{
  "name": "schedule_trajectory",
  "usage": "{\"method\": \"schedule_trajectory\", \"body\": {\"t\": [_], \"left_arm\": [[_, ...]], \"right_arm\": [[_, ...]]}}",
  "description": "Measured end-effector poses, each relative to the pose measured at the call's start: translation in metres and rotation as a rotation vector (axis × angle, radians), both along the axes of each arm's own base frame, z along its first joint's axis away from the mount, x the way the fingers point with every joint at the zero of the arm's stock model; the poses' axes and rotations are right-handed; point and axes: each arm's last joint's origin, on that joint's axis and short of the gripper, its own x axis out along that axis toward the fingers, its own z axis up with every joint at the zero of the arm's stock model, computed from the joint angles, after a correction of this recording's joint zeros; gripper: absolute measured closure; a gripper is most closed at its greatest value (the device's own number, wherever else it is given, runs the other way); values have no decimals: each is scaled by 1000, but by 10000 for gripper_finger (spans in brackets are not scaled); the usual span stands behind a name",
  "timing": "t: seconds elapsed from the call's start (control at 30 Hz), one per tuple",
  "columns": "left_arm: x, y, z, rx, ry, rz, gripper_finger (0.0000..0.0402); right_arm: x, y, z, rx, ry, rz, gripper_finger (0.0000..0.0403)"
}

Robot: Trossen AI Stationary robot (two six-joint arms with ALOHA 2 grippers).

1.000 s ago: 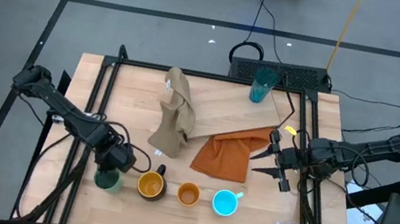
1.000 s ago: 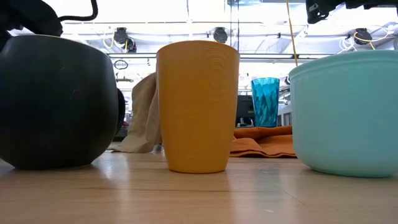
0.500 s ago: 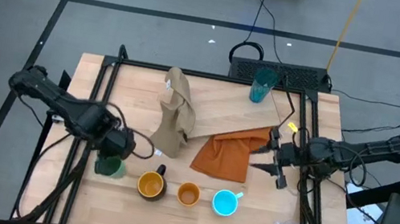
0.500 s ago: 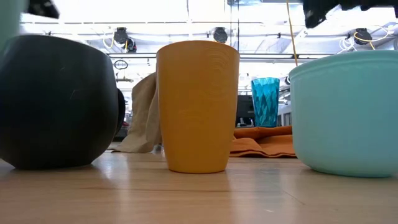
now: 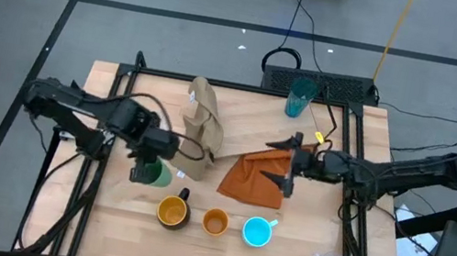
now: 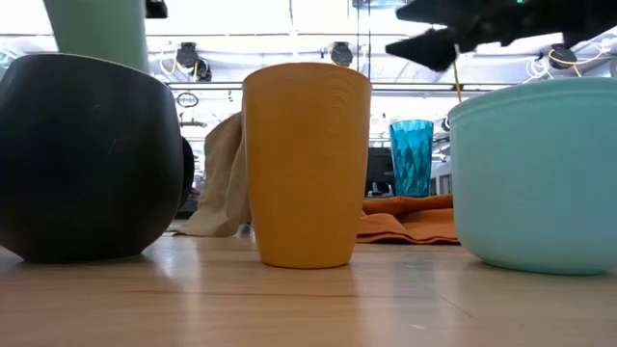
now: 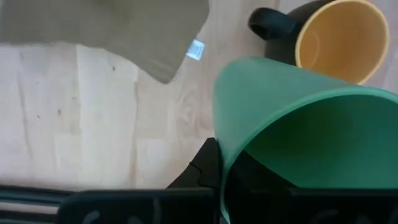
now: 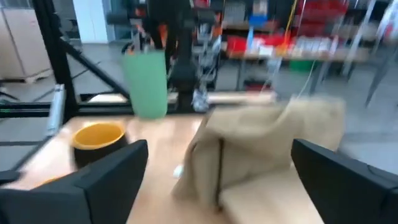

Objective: Stack small to large cups/mugs on shelf
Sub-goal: Put the green cup on the shelf

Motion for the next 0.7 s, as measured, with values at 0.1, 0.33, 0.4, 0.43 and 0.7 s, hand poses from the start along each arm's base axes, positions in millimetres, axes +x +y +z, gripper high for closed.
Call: {"method": "schedule_trajectory", "body": {"t": [0.1,0.33,0.4,0.43,0.7], "left_arm": [[9,4,3,8,21,-16,401],[21,14,33,22,-96,-89,401],[24,17,41,37,-142,-100,401],[28,19,45,47,-150,-116,401],[80,27,51,75,-201,-229,401]], "right_arm": [[7,-1,3,-33,-78,-5,7],[12,0,0,-30,-80,6,5],[13,0,-1,5,-83,12,4],[13,0,-1,19,-83,29,3],[29,2,8,70,15,96,3]]}}
